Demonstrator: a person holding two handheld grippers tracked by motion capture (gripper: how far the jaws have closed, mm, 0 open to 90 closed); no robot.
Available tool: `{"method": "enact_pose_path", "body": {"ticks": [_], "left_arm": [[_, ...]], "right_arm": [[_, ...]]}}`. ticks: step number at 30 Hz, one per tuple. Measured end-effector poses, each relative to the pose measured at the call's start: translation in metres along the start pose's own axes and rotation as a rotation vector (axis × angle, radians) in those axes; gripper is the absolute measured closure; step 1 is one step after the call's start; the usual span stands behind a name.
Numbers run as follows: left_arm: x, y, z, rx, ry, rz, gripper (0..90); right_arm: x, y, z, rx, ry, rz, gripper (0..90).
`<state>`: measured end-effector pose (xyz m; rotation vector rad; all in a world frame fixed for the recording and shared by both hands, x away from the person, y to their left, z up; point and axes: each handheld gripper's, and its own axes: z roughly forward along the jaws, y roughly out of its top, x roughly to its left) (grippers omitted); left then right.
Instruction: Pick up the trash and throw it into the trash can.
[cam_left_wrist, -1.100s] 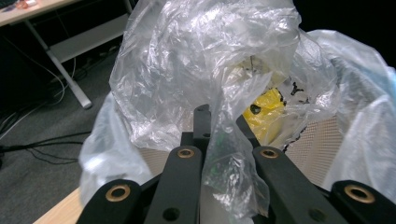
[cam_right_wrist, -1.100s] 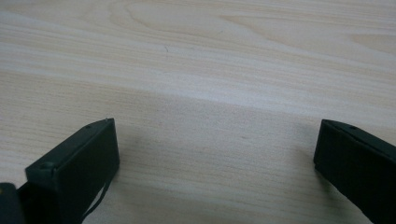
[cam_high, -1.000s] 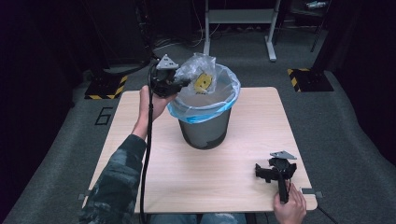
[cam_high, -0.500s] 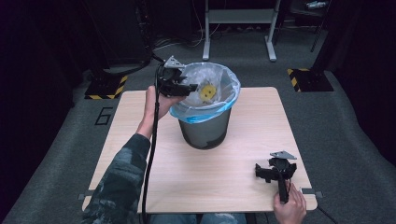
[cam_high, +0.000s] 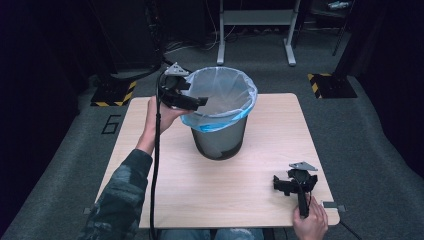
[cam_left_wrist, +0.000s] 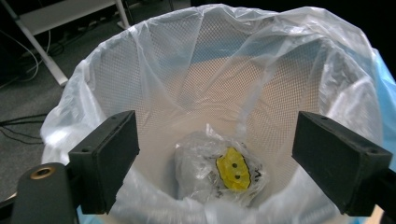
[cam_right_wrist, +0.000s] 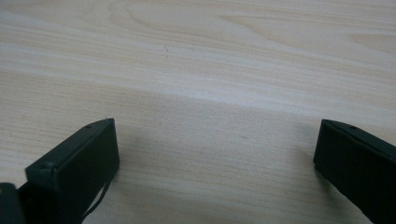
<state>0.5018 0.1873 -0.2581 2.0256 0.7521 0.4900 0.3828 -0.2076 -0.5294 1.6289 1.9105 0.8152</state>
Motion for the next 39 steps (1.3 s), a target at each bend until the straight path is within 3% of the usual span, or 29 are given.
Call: {"method": "enact_pose_path", "body": {"ticks": [7, 17, 28, 39], "left_arm": [[0.004, -0.017, -0.020, -0.017, 0.025, -0.002, 10.4], [0.018, -0.056, -0.042, -0.010, 0.061, -0.014, 6.8], [0.039, -0.116, -0.043, 0.025, 0.086, -0.103, 5.4], [0.050, -0.181, -0.029, 0.109, 0.100, -0.174, 4.3]], "right_arm": [[0.000, 0.000, 0.000, 0.002, -0.001, -0.003, 0.0], [0.000, 0.000, 0.000, 0.001, -0.001, -0.003, 0.0], [0.000, 0.000, 0.000, 0.001, -0.001, -0.003, 0.0], [0.000, 0.000, 0.000, 0.001, -0.001, -0.003, 0.0]]}}
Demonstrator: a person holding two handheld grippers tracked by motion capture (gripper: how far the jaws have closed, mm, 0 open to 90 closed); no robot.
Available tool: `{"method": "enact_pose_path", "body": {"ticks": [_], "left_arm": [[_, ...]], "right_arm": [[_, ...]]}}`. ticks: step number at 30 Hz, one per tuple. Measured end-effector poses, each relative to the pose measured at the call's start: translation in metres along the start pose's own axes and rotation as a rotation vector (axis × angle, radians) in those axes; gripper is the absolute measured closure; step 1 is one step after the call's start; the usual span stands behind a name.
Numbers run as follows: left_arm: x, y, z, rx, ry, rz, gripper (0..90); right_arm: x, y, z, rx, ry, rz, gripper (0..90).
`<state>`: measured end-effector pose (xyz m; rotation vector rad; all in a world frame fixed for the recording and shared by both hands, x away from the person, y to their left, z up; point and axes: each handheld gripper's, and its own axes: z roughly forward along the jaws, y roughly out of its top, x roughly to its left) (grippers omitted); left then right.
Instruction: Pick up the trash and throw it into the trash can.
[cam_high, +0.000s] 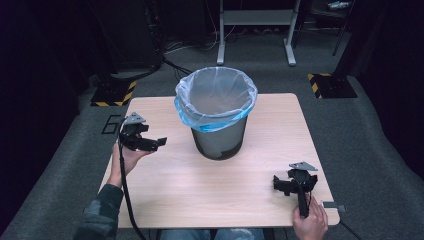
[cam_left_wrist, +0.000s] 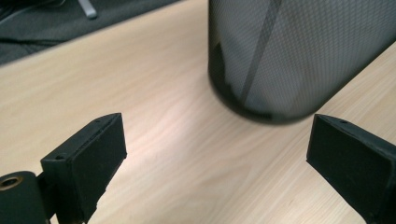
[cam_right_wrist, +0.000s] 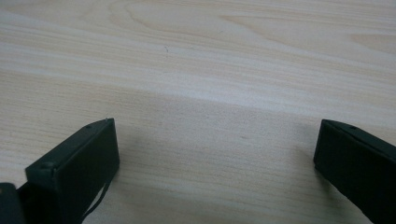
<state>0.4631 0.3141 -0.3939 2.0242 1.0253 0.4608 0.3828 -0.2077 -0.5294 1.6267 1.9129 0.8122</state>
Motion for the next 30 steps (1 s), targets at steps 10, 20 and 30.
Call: {"method": "enact_pose_path", "body": {"ticks": [10, 20, 30], "left_arm": [[0.007, -0.066, 0.023, 0.096, 0.001, -0.054, 2.7], [0.001, -0.130, 0.033, 0.168, 0.035, -0.058, 0.0], [-0.006, -0.153, 0.027, 0.116, 0.038, 0.017, 0.0]], "right_arm": [[0.000, 0.000, 0.000, 0.000, 0.000, 0.000, 0.0], [0.000, 0.000, 0.000, 0.000, 0.000, 0.000, 0.0], [0.000, 0.000, 0.000, -0.004, 0.000, 0.002, 0.0]]}}
